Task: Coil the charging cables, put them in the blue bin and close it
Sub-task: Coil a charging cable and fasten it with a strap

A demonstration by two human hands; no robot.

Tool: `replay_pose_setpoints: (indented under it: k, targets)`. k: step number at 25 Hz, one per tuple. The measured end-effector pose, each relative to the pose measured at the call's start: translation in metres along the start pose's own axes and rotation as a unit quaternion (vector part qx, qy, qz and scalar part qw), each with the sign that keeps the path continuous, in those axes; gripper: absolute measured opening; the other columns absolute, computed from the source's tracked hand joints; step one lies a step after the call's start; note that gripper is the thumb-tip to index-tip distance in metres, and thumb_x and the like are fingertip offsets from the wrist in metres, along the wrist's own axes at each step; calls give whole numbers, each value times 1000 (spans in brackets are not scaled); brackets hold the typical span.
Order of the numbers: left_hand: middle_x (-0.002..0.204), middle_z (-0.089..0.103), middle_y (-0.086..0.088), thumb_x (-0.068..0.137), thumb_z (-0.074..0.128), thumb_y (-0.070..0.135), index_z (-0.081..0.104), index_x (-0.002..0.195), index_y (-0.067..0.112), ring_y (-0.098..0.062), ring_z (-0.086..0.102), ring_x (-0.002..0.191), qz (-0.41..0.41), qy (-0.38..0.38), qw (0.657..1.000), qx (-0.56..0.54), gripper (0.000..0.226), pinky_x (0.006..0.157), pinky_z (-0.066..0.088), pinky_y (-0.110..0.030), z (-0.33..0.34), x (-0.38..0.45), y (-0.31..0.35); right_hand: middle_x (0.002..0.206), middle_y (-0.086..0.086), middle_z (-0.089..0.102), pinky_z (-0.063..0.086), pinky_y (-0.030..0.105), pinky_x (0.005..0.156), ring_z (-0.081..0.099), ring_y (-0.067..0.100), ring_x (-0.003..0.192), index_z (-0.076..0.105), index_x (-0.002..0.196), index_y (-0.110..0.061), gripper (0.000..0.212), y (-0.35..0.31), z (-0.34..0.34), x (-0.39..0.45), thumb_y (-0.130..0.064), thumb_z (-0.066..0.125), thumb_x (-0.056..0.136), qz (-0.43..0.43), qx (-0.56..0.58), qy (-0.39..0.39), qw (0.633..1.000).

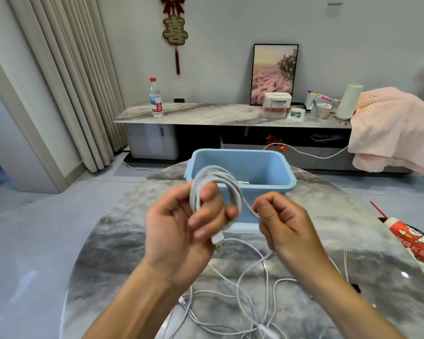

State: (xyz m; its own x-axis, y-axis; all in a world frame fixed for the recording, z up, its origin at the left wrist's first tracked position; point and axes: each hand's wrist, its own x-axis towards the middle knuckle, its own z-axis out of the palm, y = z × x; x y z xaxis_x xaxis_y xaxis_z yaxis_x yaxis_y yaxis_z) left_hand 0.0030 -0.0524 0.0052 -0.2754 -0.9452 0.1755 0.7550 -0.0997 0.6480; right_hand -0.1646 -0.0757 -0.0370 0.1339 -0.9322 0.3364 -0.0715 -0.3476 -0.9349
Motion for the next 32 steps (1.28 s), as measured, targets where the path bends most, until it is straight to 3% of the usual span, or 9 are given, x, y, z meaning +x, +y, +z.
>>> replay_pose_setpoints:
  k: [6, 9, 12, 15, 18, 21, 26, 29, 32]
  targets:
    - [69, 41, -2, 97, 34, 16, 57, 93, 3, -15, 43, 61, 93, 59, 984, -139, 26, 83, 51, -28, -23, 16, 12, 69, -26, 59, 41, 26, 63, 54, 1, 65, 55, 90, -24, 26, 9, 49, -34, -43, 39, 96, -5, -209, -26, 978]
    - [64, 50, -3, 98, 39, 19, 57, 101, 3, -17, 48, 60, 138, 103, 978, 114, 24, 74, 42, -28, -32, 23, 2, 109, -13, 69, 49, 34, 87, 62, 12, 103, 43, 117, -39, 26, -14, 69, -47, -45, 30, 95, 18, -309, -123, 943]
    - [63, 52, -5, 96, 41, 23, 60, 101, 4, -18, 48, 61, 157, 33, 907, 389, 27, 65, 41, -28, -38, 22, -8, 121, -5, 64, 47, 35, 89, 59, 22, 114, 43, 124, -32, 25, -53, 57, -40, -38, 33, 102, 6, -475, -149, 867]
    - [61, 49, -6, 96, 40, 21, 60, 99, 1, -21, 44, 60, 144, -12, 907, 396, 28, 64, 39, -28, -31, 19, -12, 106, -6, 65, 42, 34, 76, 61, 20, 101, 49, 112, -30, 27, -81, 24, -33, -47, 32, 101, -28, -559, -100, 823]
    - [60, 44, -4, 96, 38, 20, 59, 96, 1, -20, 43, 56, 107, 27, 978, 178, 28, 74, 40, -30, -23, 21, -6, 65, -9, 50, 31, 33, 53, 55, 20, 67, 53, 84, -28, 25, -81, 5, -30, -44, 38, 94, -47, -562, -89, 821]
    - [64, 36, -1, 97, 34, 17, 55, 90, 3, -12, 34, 52, 67, 68, 994, -62, 27, 82, 51, -29, -26, 21, 13, 51, -10, 34, 23, 29, 45, 51, 24, 48, 36, 64, -27, 25, -70, -4, -30, -39, 50, 82, -69, -600, -50, 796]
    - [67, 43, 0, 99, 36, 16, 56, 92, 3, -11, 37, 58, 36, 33, 978, -203, 24, 93, 49, -28, -40, 19, 27, 92, 0, 66, 30, 33, 65, 62, 27, 88, 42, 81, -25, 15, -57, 7, -32, -33, 41, 94, -21, -602, -70, 795]
    - [68, 44, 0, 99, 36, 17, 57, 95, 3, -13, 47, 59, 70, 91, 981, -159, 26, 89, 50, -29, -42, 22, 27, 73, -2, 67, 30, 30, 55, 67, 24, 67, 53, 74, -23, 17, -57, 29, -38, -30, 69, 75, -29, -611, -156, 776]
    - [65, 51, -4, 99, 38, 19, 57, 102, 1, -17, 50, 60, 134, 86, 979, 127, 26, 73, 49, -29, -34, 22, 15, 44, -10, 54, 15, 24, 45, 51, 15, 33, 57, 57, -25, 37, -69, 39, -42, -36, 83, 33, -122, -613, -127, 770]
